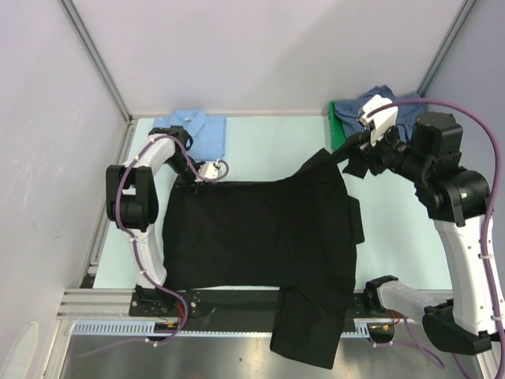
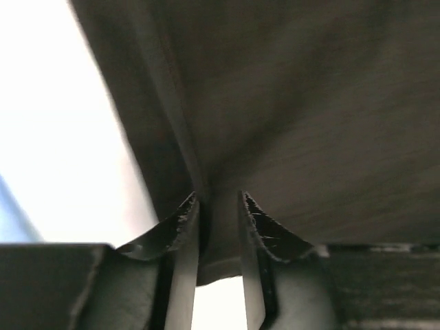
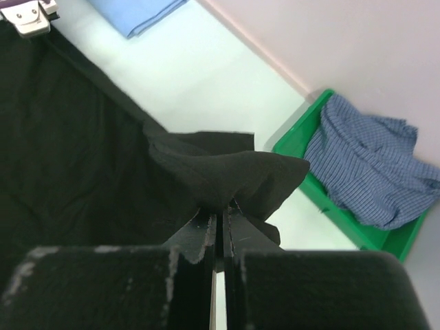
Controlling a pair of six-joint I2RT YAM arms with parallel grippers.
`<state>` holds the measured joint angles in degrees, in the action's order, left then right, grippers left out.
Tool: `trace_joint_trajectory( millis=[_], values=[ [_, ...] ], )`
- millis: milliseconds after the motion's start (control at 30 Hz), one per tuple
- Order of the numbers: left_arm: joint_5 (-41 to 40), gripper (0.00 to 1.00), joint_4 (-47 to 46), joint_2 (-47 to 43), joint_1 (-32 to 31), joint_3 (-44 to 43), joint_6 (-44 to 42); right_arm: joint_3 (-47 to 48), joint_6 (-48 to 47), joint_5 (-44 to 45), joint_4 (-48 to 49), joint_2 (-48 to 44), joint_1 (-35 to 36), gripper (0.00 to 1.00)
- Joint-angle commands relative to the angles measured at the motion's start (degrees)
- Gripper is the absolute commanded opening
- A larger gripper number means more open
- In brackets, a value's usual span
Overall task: Fold and stack the long sleeve shirts
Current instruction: Fold the shirt
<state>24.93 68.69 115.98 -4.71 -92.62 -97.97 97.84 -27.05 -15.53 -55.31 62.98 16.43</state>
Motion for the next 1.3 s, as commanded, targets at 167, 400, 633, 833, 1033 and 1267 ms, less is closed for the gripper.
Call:
trace_joint_trajectory(
  millis=[167,400,633,833,1033,1267],
  values=[
    [-1.55,0.14,0.05,-7.26,-0.04,8.85,0.41,-4.67,-0.81,-4.94,-7.88,-6.99,1.5,0.0],
    [-1.28,0.25,-1.79,-11.13,-0.3,12.99,3.73,-8.28,-2.13,-6.35,-12.63,-9.63,3.79,0.0],
    [-6.9,0.37,-0.93,-10.69,-0.12,12.02,11.58,-11.71,-2.04,-7.41,-13.77,-10.51,5.54,0.0],
    [-12.27,0.39,-0.31,-13.5,1.01,16.07,10.7,-13.12,-3.89,-7.85,-14.04,-9.98,6.43,0.0],
    [-2.54,0.43,5.49,-9.82,8.04,-1.37,16.49,-15.13,-2.93,-8.81,-10.88,-8.58,6.43,0.0],
    [2.4,0.55,5.14,-4.11,8.93,-14.15,27.3,-16.9,1.29,-11.89,-0.78,-2.26,4.68,0.0]
  ],
)
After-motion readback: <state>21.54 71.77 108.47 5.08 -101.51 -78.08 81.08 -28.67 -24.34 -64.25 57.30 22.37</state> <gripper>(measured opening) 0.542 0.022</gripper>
